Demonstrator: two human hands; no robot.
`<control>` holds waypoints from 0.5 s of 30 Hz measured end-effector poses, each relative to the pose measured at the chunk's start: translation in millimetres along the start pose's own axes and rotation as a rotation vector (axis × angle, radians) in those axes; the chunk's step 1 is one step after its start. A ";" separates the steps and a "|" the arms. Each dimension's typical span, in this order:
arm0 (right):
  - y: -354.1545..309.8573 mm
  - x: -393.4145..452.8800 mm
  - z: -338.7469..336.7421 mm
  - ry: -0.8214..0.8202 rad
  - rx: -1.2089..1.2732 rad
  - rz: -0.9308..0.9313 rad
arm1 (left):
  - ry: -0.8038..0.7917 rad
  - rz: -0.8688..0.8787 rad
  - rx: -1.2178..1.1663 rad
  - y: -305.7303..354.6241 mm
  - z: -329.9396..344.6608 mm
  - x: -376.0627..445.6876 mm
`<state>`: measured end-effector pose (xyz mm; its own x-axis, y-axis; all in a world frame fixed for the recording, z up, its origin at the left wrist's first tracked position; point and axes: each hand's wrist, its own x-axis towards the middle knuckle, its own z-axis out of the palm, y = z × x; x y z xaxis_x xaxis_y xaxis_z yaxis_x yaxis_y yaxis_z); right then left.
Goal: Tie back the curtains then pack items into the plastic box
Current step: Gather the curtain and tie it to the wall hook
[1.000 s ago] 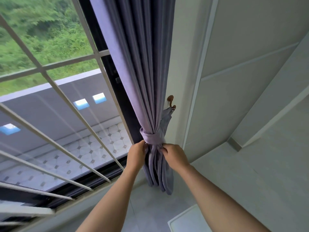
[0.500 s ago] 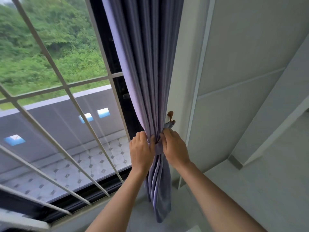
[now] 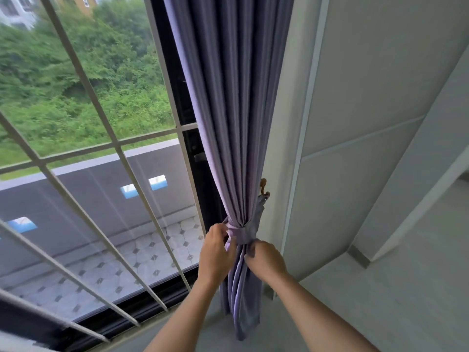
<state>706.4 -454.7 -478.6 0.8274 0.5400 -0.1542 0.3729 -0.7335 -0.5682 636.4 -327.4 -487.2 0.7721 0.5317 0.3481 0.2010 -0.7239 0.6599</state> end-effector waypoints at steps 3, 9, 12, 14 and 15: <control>1.2 9.9 13.1 -0.004 0.056 0.069 | -0.126 -0.087 0.084 -24.4 10.5 -10.6; 5.3 18.8 29.0 0.022 0.076 -0.012 | -0.342 -0.085 0.277 -52.7 26.4 1.5; 17.6 13.6 41.2 -0.046 0.089 0.009 | -0.399 -0.003 0.252 -46.0 29.1 7.4; 24.5 10.0 44.8 -0.087 0.086 0.043 | -0.426 0.003 0.254 -40.0 31.7 5.2; 26.8 8.8 45.2 -0.096 0.086 0.058 | -0.437 0.002 0.265 -37.1 34.3 2.8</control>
<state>704.7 -450.9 -531.7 0.8012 0.5375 -0.2629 0.2845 -0.7287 -0.6229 651.8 -314.0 -533.6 0.9413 0.3376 0.0012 0.3013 -0.8416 0.4482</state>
